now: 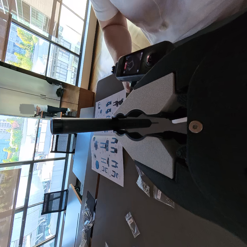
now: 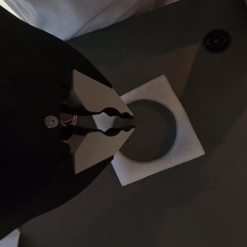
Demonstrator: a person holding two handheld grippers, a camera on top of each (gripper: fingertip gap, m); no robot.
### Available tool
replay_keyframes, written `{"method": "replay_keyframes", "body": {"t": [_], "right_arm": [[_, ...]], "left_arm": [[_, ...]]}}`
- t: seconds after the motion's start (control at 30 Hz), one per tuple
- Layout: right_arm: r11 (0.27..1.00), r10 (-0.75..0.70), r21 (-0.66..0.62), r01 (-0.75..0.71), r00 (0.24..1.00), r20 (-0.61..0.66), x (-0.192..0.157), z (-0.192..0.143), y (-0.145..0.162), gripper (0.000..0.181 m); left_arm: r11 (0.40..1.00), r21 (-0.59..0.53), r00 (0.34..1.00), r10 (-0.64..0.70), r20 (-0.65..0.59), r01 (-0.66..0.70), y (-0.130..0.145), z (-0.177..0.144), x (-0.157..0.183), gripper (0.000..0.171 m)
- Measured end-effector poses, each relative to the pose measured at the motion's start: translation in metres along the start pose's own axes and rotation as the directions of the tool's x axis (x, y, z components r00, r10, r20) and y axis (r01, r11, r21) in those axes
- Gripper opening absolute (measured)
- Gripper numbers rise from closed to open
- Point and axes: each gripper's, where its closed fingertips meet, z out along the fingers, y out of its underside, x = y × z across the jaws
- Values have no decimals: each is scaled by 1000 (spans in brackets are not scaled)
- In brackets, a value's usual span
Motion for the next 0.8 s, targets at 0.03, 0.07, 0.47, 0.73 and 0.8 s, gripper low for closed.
{"method": "replay_keyframes", "body": {"t": [0.03,0.07,0.47,0.73,0.8], "right_arm": [[1000,9,10,-9,1000,-2,0,-6,0,12],[1000,13,24,-13,1000,-19,0,-17,2,12],[793,592,290,-536,791,-155,-29,-106,158,17],[904,428,173,-391,838,-338,-34,-86,190,22],[926,375,187,-327,848,-374,-31,-88,189,21]], "left_arm": [[1000,2,1000,-4,0,4,0,0,-1,15],[1000,5,1000,-8,-2,8,1,-1,-2,14],[999,22,1000,-29,-10,29,1,-3,-3,15],[999,16,999,-51,-16,51,5,-1,-6,14],[999,11,999,-42,-18,42,5,0,-4,15]]}}
